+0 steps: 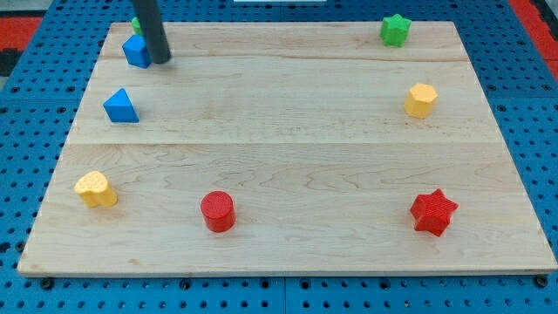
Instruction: Push green circle towards top center
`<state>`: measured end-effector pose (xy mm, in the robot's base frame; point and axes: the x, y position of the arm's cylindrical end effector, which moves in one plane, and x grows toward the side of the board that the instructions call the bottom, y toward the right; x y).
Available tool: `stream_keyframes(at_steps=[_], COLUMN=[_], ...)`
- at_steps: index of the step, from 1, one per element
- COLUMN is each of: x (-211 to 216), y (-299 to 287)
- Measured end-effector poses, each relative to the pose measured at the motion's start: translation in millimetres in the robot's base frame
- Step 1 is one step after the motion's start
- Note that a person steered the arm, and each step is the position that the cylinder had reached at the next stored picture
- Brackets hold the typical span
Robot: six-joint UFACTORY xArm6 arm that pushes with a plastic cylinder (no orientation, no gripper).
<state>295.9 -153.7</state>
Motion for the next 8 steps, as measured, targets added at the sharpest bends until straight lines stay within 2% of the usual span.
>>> stream_keyframes(at_steps=[1,2,4,5,6,7,8], x=[101.5,166.9,86.3,115.0,114.8,60.6,33.4], y=[49.9,16.8,-61.2,-61.2,-79.1,-94.5,-99.6])
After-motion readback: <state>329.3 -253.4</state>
